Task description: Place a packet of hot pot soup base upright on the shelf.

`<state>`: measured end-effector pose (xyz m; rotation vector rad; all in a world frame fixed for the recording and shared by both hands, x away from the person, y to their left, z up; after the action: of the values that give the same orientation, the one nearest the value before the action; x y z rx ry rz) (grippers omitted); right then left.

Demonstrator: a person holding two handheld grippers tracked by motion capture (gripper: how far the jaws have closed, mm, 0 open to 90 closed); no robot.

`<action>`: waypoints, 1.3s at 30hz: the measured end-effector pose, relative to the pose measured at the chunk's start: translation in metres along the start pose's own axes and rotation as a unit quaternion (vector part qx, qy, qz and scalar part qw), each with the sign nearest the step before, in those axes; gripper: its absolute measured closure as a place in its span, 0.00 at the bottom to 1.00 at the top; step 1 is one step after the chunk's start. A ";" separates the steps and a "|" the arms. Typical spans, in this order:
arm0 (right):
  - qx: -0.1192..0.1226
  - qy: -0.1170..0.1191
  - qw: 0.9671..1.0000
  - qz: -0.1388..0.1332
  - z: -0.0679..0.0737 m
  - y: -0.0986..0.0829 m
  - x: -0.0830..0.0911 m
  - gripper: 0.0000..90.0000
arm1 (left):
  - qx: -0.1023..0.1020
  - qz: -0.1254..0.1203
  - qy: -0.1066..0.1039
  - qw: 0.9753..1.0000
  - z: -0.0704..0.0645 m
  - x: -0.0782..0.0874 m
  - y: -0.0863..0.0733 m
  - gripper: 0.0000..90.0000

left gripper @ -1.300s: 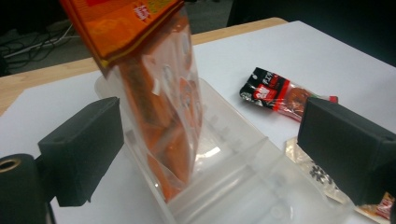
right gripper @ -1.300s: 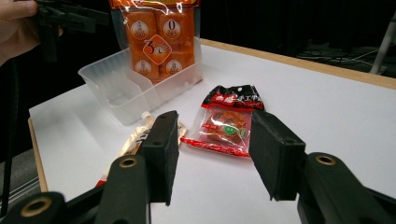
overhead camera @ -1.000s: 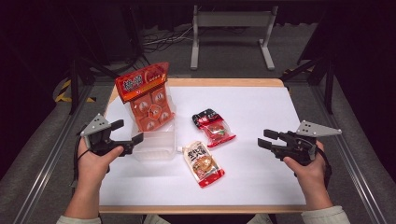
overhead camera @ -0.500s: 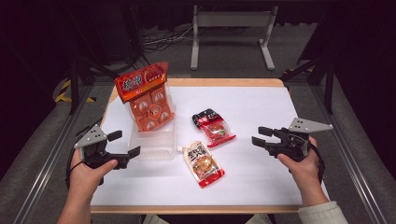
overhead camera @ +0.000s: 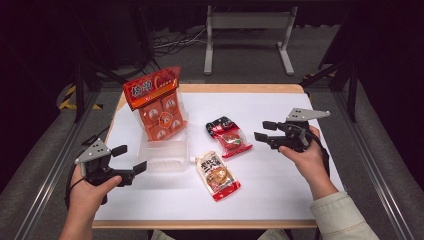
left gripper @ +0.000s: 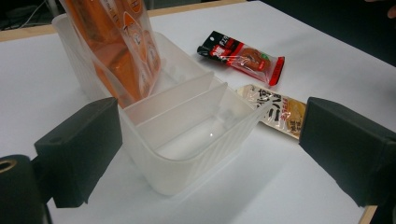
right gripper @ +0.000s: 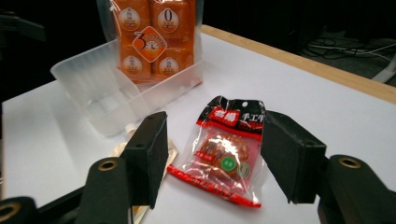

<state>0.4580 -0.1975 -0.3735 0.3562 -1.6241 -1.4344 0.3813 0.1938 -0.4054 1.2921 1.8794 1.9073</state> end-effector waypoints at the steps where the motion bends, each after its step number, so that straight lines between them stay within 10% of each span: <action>1: 0.001 -0.004 1.000 0.004 -0.003 0.002 -0.007 0.47 | 0.001 0.000 0.001 1.000 0.000 0.001 -0.001 0.08; 6: 0.004 0.000 1.000 -0.022 -0.012 0.009 -0.023 0.48 | 0.001 -0.001 0.006 1.000 0.003 0.003 -0.004 0.09; 39: -0.059 -0.033 0.995 0.068 -0.057 -0.021 -0.125 0.46 | 0.003 0.002 0.003 1.000 0.005 -0.003 -0.008 0.09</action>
<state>0.5631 -0.1495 -0.4513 0.1287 -1.5758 -1.4426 0.3829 0.1968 -0.4146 1.2939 1.8878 1.9114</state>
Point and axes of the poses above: each handheld gripper's, and its own axes: x roughly backward along the jaws, y roughly out of its top, z roughly to its left, the point moved 9 cm from there along -x, roughly forward along the jaws
